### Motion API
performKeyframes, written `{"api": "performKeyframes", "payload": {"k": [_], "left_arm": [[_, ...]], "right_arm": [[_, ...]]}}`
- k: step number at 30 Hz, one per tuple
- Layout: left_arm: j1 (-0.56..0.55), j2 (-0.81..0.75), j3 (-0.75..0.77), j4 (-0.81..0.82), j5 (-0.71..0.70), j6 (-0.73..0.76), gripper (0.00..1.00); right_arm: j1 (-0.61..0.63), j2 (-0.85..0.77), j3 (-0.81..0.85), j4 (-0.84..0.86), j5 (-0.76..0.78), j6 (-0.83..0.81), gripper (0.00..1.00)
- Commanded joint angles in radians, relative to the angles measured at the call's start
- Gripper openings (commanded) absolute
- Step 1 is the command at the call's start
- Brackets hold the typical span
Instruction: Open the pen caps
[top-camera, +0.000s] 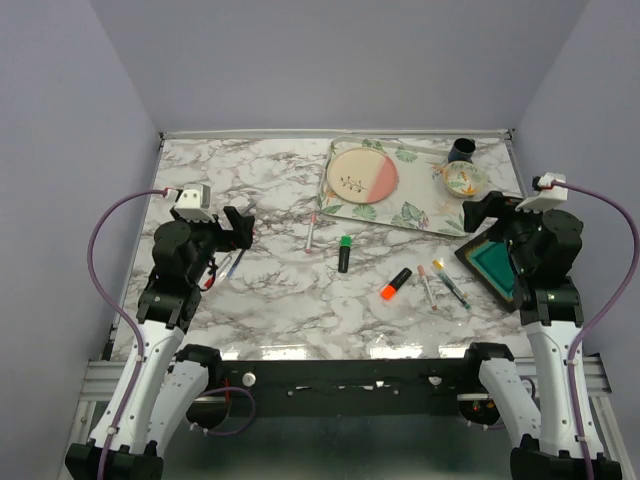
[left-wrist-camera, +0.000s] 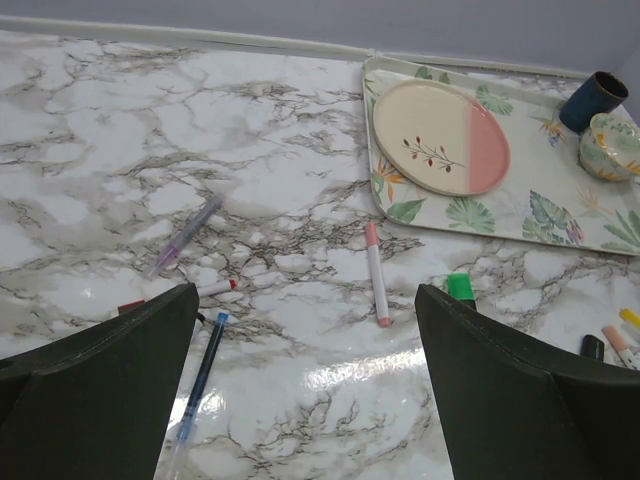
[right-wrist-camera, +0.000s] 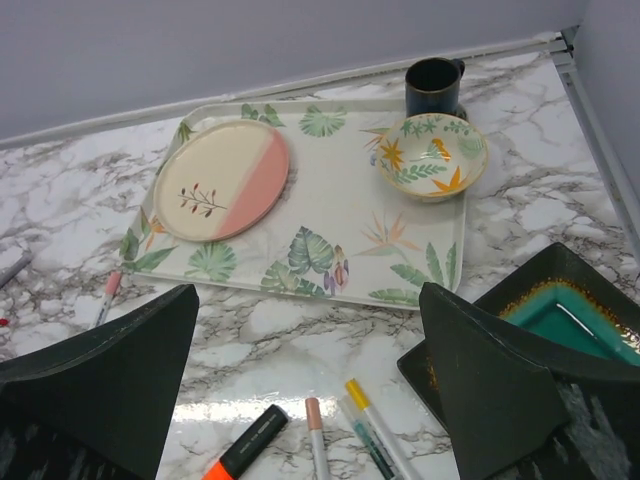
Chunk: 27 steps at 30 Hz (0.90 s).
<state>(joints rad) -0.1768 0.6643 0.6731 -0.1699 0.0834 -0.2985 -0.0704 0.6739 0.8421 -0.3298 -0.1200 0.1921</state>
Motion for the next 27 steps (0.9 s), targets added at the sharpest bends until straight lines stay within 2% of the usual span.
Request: {"api": "performKeyframes", "payload": {"k": [1, 4, 6, 7, 8, 10, 12, 13, 14, 15, 16, 18, 19, 23, 27], "left_arm": [[0.005, -0.023, 0.003, 0.021, 0.026, 0.019, 0.99], [0.005, -0.035, 0.000, 0.021, 0.024, 0.018, 0.99], [0.005, -0.046, -0.003, 0.023, 0.024, 0.018, 0.99], [0.005, -0.048, -0.003, 0.024, 0.026, 0.018, 0.99], [0.005, -0.045, -0.003, 0.023, 0.026, 0.018, 0.99], [0.005, -0.046, 0.000, 0.023, 0.033, 0.018, 0.99], [0.005, -0.045, 0.000, 0.024, 0.038, 0.016, 0.99], [0.005, -0.046, 0.002, 0.024, 0.036, 0.016, 0.99], [0.005, -0.045, 0.002, 0.024, 0.038, 0.015, 0.99], [0.005, -0.045, 0.003, 0.024, 0.039, 0.016, 0.99], [0.005, -0.045, 0.005, 0.024, 0.042, 0.013, 0.99], [0.005, -0.045, 0.002, 0.032, 0.050, 0.010, 0.99], [0.005, -0.042, 0.002, 0.035, 0.061, 0.007, 0.99], [0.005, -0.029, 0.017, 0.029, 0.108, 0.001, 0.99], [0.005, -0.049, 0.010, 0.021, 0.102, 0.007, 0.99]], "right_arm": [[0.004, -0.002, 0.017, 0.009, -0.045, -0.028, 1.00], [0.004, 0.006, 0.008, 0.009, -0.208, -0.148, 1.00], [0.004, 0.010, -0.001, -0.005, -0.427, -0.266, 1.00], [0.006, 0.025, -0.011, -0.020, -0.523, -0.416, 1.00], [0.007, 0.036, -0.008, -0.050, -0.688, -0.506, 1.00], [0.014, 0.084, 0.026, -0.184, -0.782, -0.718, 1.00], [0.017, 0.117, 0.044, -0.298, -0.857, -0.819, 1.00], [0.017, 0.134, 0.054, -0.357, -0.897, -1.006, 1.00], [0.018, 0.172, 0.067, -0.415, -0.962, -1.110, 1.00], [0.023, 0.190, 0.069, -0.505, -0.972, -1.223, 1.00], [0.033, 0.205, 0.063, -0.524, -0.974, -1.364, 1.00], [0.053, 0.254, 0.052, -0.595, -0.928, -1.518, 1.00], [0.073, 0.274, 0.051, -0.621, -0.896, -1.668, 1.00], [0.185, 0.345, 0.023, -0.629, -0.695, -1.772, 1.00], [0.279, 0.464, 0.005, -0.582, -0.589, -1.790, 1.00]]}}
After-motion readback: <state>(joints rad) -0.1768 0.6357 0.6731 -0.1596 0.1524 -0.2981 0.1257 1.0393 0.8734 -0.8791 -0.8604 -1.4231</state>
